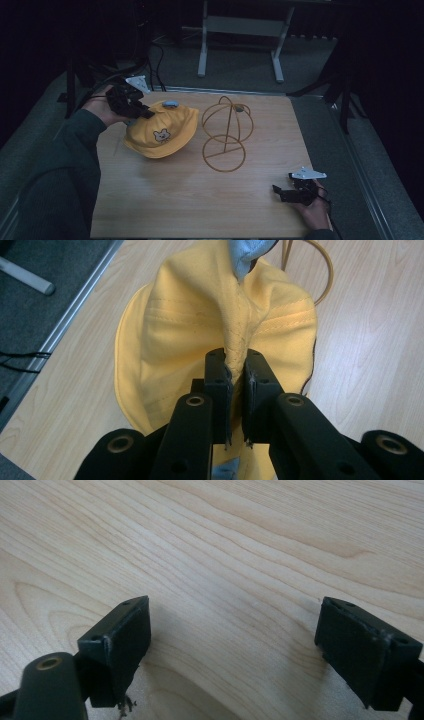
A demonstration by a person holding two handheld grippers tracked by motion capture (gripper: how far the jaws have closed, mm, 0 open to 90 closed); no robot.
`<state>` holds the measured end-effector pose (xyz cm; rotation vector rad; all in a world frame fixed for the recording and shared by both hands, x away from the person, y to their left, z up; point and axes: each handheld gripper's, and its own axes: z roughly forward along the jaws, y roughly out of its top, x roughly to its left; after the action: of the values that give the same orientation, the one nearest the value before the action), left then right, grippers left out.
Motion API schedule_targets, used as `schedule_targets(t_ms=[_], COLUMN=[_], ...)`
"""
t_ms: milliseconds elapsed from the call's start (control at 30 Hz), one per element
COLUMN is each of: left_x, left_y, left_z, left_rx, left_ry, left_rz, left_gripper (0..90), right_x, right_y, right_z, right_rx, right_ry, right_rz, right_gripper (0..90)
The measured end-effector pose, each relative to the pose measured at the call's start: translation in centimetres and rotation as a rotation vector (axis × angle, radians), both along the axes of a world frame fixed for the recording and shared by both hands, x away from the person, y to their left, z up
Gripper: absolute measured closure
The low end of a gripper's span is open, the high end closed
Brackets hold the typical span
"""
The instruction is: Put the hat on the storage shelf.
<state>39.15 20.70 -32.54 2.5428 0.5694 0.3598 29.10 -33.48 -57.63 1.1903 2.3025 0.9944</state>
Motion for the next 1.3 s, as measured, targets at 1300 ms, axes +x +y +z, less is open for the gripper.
schedule_targets(t_ms=[1300], left_x=[-0.4], left_y=[1.1], left_z=[3.0], left_rx=[-0.11], left_ry=[-0.079], left_rz=[0.016], left_gripper=[83.2], right_x=[0.0], right_y=[0.0], right_z=[0.0], right_rx=[-0.001], right_ry=[0.002], right_rz=[0.0], right_gripper=[14.7])
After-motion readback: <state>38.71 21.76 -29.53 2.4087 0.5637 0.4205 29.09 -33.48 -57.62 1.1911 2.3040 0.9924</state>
